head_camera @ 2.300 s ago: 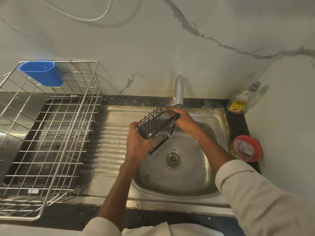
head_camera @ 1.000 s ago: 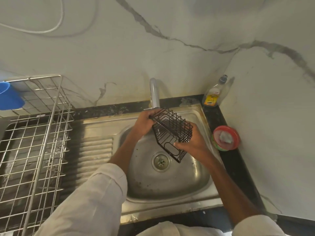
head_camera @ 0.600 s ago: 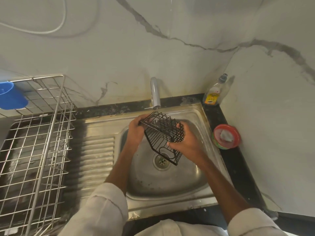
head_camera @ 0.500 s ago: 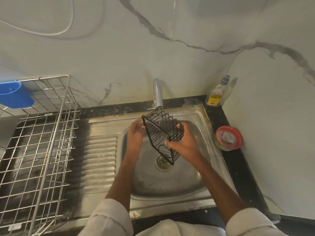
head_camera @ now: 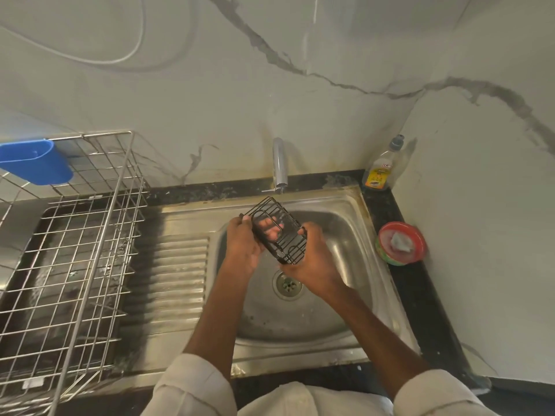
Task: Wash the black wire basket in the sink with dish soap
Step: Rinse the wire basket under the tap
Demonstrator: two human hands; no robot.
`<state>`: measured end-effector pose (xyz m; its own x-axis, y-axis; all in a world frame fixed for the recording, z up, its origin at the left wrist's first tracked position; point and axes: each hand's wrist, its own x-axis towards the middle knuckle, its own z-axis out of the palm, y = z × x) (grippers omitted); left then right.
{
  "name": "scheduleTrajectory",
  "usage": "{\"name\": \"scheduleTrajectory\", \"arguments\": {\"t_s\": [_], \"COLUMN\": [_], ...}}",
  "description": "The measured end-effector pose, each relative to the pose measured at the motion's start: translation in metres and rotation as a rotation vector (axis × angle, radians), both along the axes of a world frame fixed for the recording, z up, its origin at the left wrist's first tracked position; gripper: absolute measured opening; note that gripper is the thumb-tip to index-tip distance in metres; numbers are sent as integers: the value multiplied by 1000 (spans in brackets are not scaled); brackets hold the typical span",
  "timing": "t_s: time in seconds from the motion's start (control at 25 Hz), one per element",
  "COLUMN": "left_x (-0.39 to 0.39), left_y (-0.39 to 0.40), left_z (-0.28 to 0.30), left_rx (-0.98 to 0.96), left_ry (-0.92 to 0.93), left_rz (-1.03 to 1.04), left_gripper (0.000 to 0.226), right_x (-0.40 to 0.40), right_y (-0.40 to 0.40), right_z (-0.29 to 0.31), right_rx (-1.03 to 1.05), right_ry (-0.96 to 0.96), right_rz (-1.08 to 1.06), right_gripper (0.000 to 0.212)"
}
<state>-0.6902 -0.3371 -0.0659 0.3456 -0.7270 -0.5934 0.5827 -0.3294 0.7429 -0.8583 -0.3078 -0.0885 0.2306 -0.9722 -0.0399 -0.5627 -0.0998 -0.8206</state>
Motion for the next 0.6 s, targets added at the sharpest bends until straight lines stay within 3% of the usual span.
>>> {"name": "scheduleTrajectory", "arguments": {"t_s": [0.12, 0.2, 0.28, 0.4, 0.52, 0.6], "left_x": [8, 19, 34, 55, 70, 78], "left_y": [-2, -3, -3, -3, 2, 6], "left_z": [-4, -9, -18, -35, -54, -66], "left_rx": [-22, 6, 34, 53, 94, 125], "left_ry": [-6, -72, -68, 14, 117, 165], "left_rz": [46, 25, -11, -28, -34, -67], "left_gripper": [21, 23, 27, 33, 32, 29], "right_x": [-15, -32, -47, -56, -55, -53], "right_y": [-3, -9, -18, -30, -35, -39], "right_z": [-2, -11, -22, -32, -30, -27], "right_rx": [133, 186, 153, 441, 844, 858], "right_ry": [-145, -265, -219, -105, -378, -540], "right_rz": [55, -70, -270, -358, -409, -448], "right_gripper": [79, 48, 29, 42, 63, 59]}}
